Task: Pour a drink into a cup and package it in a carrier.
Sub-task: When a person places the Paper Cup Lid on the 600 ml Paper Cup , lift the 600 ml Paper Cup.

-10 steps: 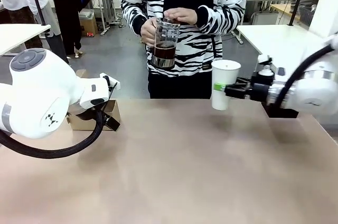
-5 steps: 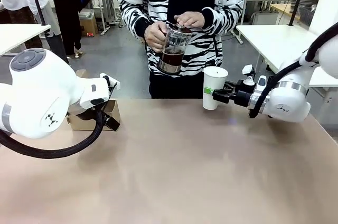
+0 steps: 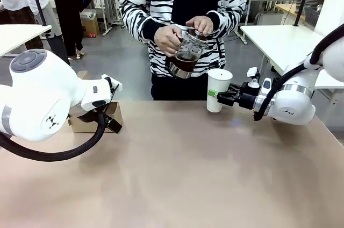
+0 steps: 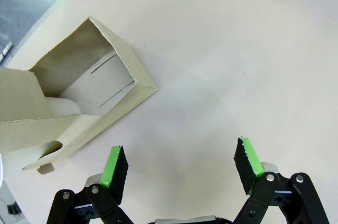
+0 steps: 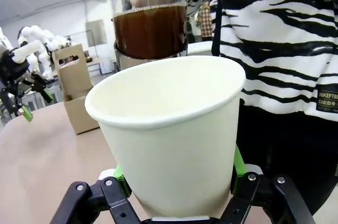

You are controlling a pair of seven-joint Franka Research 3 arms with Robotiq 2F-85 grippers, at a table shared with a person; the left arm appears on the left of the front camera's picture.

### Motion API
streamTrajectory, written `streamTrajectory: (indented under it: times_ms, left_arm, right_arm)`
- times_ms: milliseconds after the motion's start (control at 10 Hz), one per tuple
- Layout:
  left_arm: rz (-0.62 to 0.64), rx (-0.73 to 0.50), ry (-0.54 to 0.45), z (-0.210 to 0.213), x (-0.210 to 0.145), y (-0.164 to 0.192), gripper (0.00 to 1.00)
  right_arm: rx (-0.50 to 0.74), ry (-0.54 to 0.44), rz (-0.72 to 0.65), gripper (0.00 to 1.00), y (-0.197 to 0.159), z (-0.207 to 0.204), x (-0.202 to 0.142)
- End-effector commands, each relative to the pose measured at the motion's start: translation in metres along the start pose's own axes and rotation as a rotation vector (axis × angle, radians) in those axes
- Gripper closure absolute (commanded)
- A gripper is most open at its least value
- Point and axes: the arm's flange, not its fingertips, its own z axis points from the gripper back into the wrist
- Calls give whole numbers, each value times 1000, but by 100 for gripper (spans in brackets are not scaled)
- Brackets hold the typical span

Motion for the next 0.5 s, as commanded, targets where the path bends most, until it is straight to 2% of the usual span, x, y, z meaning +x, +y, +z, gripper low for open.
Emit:
streamTrajectory:
  times_ms: [0,400]
  left_arm:
    - [0,-2,-2,1,0,0,0]
    - [0,-2,-2,1,0,0,0]
  right_arm:
    - [-10,-7,-1,19,0,-2,1]
    - [-10,-7,-1,19,0,-2,1]
